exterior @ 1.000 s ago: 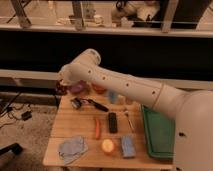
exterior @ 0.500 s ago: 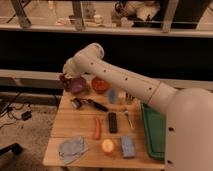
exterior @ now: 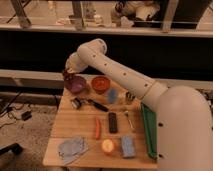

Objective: Place grapes in purple bowl

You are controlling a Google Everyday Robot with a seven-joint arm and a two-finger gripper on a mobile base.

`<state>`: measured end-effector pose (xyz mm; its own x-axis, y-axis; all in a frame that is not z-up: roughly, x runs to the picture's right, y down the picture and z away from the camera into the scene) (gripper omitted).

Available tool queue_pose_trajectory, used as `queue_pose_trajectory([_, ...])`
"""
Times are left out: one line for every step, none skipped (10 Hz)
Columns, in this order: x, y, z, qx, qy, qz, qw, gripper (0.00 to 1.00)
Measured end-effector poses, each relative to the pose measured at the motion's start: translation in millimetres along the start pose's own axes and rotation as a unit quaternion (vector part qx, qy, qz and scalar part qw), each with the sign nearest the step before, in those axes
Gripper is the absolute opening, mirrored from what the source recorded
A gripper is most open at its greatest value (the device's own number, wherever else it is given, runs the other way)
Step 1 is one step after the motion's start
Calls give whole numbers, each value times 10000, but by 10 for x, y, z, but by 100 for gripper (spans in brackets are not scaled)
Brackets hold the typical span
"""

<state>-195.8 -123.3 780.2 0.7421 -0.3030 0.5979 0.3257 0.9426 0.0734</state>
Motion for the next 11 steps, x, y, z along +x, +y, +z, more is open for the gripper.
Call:
queue_pose_trajectory([-1, 0, 1, -1, -1, -1, 10000, 0])
queue_pose_trajectory([-5, 17, 6, -3, 4, 5, 10000, 0])
queue_pose_trajectory([-20, 36, 23, 19, 17, 20, 10000, 0])
queue_pose_trajectory([-19, 46, 53, 50, 26, 31, 10000, 0])
queue_pose_trajectory([10, 46, 110, 81, 37, 41, 10000, 0])
queue_pose_trajectory([34, 19, 156, 119, 33, 55, 9999, 0])
queue_pose_trajectory([65, -20, 208, 161, 28, 50, 9999, 0])
queue_pose_trajectory([93, -52, 238, 192, 34, 43, 9998, 0])
queue_pose_trajectory([207, -187, 304, 276, 81, 22, 9996, 0])
queue_pose_trajectory([242, -227, 325, 296, 100, 30, 9995, 0])
queue_pose_trajectory([264, -210, 347, 299, 116, 53, 9995, 0])
